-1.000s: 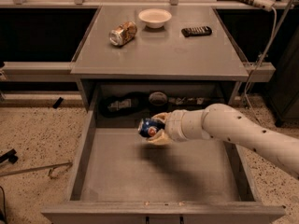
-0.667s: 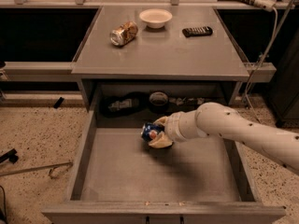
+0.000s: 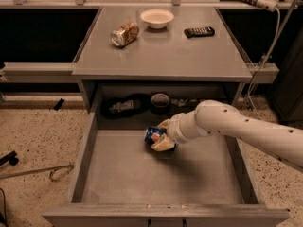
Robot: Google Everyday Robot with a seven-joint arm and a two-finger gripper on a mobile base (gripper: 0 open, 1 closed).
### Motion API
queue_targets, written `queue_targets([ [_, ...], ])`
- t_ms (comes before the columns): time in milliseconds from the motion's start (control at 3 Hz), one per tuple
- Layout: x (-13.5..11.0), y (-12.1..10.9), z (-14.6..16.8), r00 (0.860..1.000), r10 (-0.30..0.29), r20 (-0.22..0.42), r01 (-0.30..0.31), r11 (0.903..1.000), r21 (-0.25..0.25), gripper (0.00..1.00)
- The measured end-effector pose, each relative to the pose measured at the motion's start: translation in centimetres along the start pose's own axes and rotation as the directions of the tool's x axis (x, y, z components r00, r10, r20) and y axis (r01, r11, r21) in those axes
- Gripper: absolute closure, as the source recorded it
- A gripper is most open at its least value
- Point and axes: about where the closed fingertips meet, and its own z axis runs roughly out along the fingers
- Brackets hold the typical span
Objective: Place pepsi can into top drawer
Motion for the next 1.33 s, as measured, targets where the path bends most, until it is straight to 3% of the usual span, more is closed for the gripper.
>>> queue_targets([
  [333,0.00,0.00,0.00,1.000,0.000,0.000,0.000,1.0000,0.000,0.81],
  [1333,0.00,0.01,0.01,1.000,0.000,0.000,0.000,1.0000,0.000,0.11],
])
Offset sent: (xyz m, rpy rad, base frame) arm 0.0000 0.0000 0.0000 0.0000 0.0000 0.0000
